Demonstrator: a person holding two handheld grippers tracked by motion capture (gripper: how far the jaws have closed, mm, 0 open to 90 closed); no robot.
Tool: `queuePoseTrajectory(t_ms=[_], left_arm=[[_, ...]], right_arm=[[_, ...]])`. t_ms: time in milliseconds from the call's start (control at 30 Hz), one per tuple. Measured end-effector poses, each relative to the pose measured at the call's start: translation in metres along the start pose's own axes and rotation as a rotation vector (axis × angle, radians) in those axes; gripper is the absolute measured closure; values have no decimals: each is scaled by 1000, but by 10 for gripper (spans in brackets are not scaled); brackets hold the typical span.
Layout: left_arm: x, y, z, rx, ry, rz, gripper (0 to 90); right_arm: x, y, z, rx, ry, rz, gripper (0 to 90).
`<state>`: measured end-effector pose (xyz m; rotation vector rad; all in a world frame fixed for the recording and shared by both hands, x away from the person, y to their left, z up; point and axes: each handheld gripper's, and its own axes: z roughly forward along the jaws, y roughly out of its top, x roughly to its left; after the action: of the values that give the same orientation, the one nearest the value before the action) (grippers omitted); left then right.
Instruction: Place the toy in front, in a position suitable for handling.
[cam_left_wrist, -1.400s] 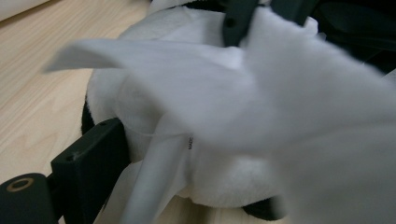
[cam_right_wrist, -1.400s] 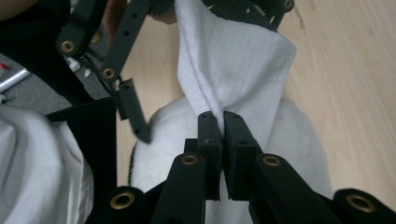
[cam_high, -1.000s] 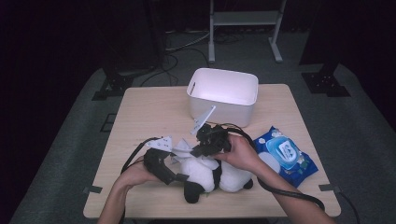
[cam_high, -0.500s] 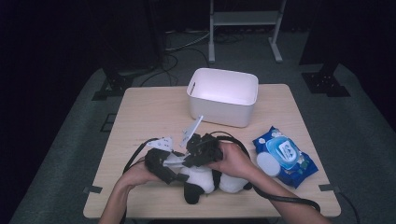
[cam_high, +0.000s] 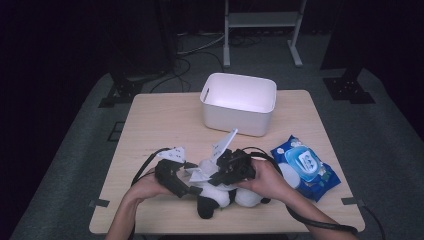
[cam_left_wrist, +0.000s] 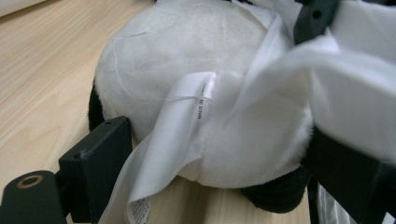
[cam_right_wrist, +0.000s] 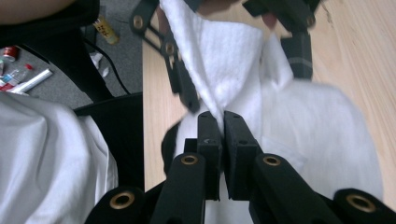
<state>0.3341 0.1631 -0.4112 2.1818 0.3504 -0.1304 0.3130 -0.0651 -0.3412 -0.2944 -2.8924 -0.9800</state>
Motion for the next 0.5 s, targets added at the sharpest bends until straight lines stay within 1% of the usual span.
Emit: queuePoseTrajectory(t_ms=[33,67,100,167,233,267,300,333,367,467,500], left_arm=[[0,0,0,0,1,2,90],[0,0,-1,0,2,1,90],[0,1,-1,-3,3,0,90],[0,1,-1,-1,4,2,90],[-1,1,-1,1,5,2,90],[-1,1,-1,1,5,2,90],[-1,2,-1,0,5,0,90],[-1,2,-1,0,6,0,90],[-1,1,-1,-2,6,-1,90],[-1,2,-1,-1,6,-1,90],[-1,2,-1,-1,6,-1,90]], right_arm=[[-1,-4,-3,-3,-2,8,853],[-1,-4,-3,-3,-2,8,853],[-3,-11,-8,1,-21,24,850],[-7,-18,-14,0,-44,48,832],[-12,-24,-19,-1,-78,62,814],[-12,-24,-19,-1,-78,62,814],[-16,-29,-23,-4,-114,85,767],[-19,-31,-26,-12,-118,94,742],[-20,-33,-28,-19,-130,98,737],[-22,-35,-32,-33,-139,109,723],[-22,-36,-35,-44,-153,109,716]])
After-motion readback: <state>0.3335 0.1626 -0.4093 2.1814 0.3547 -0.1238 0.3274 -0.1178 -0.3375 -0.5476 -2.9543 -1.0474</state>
